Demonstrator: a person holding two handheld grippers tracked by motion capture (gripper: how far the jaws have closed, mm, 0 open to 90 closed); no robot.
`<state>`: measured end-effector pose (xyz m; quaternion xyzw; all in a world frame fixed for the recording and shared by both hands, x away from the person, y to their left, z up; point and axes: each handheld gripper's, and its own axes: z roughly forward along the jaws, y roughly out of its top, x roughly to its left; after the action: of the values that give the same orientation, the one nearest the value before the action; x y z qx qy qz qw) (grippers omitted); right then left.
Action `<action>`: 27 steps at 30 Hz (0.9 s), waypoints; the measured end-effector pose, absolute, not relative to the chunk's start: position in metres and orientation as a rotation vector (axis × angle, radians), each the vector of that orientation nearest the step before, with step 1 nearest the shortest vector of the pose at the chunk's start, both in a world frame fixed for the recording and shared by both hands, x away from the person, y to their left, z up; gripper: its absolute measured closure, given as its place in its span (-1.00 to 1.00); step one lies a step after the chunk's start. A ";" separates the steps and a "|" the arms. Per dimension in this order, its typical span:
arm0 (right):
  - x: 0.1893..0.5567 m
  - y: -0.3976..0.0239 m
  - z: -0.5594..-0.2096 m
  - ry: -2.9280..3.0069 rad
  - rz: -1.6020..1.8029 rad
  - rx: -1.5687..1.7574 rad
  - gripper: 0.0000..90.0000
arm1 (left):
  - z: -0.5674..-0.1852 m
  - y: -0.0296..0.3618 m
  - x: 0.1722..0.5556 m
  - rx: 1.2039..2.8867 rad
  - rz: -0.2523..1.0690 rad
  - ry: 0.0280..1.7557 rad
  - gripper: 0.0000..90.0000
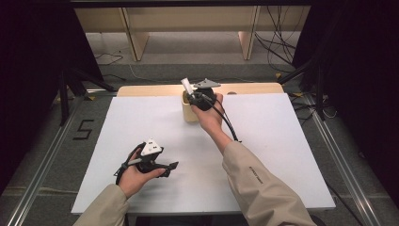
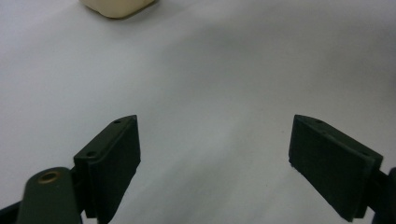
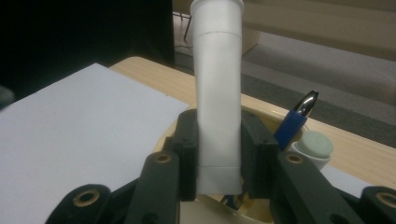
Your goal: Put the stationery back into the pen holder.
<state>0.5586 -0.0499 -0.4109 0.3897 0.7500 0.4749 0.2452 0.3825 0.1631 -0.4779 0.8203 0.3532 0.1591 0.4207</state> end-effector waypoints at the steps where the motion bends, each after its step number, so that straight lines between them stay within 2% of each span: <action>1: 0.559 -0.050 -0.411 2.050 1.293 1.061 0.58 | -0.478 0.163 0.382 2.055 0.398 0.885 -0.64; 27: 0.565 -0.042 -0.415 2.060 1.257 1.075 0.58 | -0.478 0.162 0.382 2.057 0.399 0.880 -0.64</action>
<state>0.5650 -0.0424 -0.4152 0.3943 0.7555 0.4611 0.2474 0.3824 0.1620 -0.4782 0.8210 0.3512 0.1594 0.4209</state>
